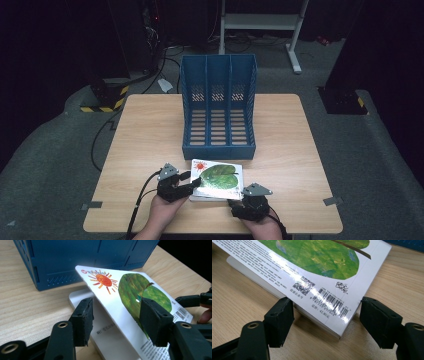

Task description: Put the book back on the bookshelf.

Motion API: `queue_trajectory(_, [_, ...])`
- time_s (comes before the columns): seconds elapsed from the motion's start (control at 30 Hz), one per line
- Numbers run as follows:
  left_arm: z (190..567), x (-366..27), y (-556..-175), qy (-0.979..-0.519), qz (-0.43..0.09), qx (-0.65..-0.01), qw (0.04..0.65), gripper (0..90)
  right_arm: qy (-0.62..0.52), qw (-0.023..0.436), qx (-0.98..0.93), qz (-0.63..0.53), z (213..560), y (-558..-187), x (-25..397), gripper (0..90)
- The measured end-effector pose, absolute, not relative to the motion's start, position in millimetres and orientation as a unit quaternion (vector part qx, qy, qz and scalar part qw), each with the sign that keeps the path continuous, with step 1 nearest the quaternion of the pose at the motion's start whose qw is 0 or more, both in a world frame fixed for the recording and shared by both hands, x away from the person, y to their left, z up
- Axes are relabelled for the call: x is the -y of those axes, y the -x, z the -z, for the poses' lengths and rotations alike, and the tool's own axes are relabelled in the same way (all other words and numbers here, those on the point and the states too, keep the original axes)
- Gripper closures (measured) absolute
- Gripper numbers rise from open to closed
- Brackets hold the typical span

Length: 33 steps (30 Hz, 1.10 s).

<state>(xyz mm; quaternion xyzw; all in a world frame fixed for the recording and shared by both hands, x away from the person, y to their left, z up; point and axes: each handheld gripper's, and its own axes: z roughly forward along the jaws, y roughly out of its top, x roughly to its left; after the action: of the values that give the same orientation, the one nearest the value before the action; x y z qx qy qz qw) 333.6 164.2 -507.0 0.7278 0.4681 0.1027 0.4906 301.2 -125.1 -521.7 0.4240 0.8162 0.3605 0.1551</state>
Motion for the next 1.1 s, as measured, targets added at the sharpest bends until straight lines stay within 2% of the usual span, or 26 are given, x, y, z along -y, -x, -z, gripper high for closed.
queue_trajectory(0.3, [513,-157,-344,-0.735,-0.032,-0.47,0.488,44.3,-0.423,0.157,-0.817,-0.358,522,-301,124,27.3])
queue_trajectory(0.43, [513,-155,-346,-0.738,-0.021,-0.466,0.487,44.4,-0.42,0.156,-0.82,-0.357,522,-302,125,27.8])
queue_trajectory(0.53, [513,-155,-347,-0.743,-0.019,-0.46,0.486,44.3,-0.419,0.149,-0.82,-0.359,521,-301,128,29.6])
queue_trajectory(0.57, [514,-155,-347,-0.747,-0.022,-0.457,0.482,43.3,-0.412,0.166,-0.824,-0.352,521,-297,128,30.4])
queue_trajectory(0.67, [515,-155,-347,-0.752,-0.028,-0.452,0.479,43.2,-0.403,0.17,-0.825,-0.357,520,-293,128,30.9])
queue_trajectory(0.9, [515,-157,-345,-0.758,-0.039,-0.44,0.481,51.0,-0.397,0.177,-0.814,-0.385,508,-285,134,34.2])
queue_trajectory(1.1, [515,-158,-343,-0.772,-0.062,-0.413,0.479,55.6,-0.414,0.172,-0.805,-0.389,496,-298,139,34.9])
